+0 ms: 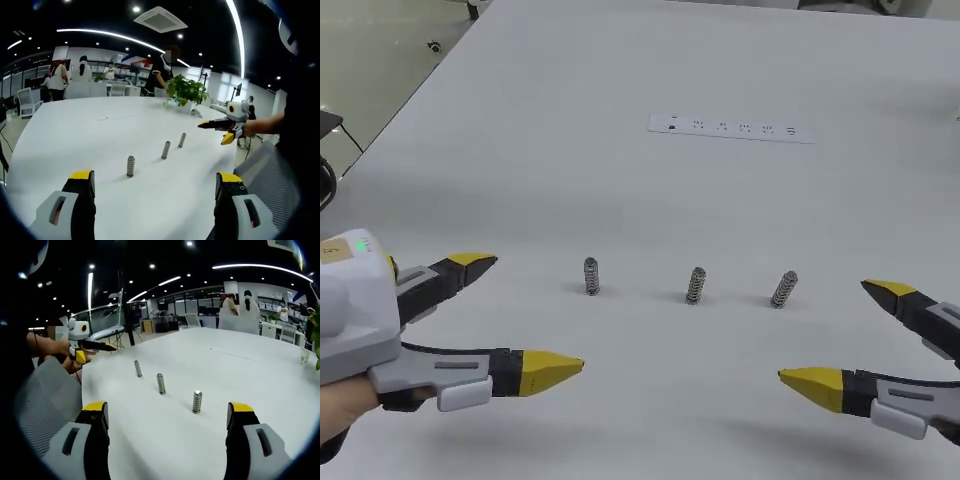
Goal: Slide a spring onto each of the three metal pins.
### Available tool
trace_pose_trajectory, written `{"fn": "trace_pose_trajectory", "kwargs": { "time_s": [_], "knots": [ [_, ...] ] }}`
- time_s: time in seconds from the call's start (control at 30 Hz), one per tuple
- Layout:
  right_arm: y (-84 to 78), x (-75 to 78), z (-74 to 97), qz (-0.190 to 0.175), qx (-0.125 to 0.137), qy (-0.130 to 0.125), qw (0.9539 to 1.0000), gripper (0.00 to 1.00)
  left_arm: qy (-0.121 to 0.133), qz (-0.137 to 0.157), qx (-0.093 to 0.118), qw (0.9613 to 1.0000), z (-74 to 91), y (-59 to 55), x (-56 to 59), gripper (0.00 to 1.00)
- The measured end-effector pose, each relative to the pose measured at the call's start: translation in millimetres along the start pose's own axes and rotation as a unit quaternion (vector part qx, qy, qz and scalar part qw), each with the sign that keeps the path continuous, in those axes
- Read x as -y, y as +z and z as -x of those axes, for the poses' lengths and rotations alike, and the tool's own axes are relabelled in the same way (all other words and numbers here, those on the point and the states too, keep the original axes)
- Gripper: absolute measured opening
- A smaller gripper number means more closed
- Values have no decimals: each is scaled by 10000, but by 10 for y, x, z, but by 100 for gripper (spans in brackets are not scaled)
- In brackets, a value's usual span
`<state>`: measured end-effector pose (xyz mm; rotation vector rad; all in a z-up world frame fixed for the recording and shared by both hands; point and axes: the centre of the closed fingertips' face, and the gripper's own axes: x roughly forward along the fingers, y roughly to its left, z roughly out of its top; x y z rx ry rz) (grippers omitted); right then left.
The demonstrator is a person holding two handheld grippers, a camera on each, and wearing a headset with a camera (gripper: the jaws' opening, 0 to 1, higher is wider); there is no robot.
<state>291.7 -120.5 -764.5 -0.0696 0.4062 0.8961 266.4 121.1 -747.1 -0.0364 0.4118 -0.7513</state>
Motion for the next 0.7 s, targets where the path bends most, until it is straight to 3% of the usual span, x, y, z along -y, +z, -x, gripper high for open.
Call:
{"fn": "trace_pose_trajectory", "kwargs": {
  "time_s": [0.7],
  "knots": [
    [-6, -16, -11, 123, -104, 67, 9998, 99, -34, -10, -9, 10000, -23, 16, -3, 98]
  ]
}}
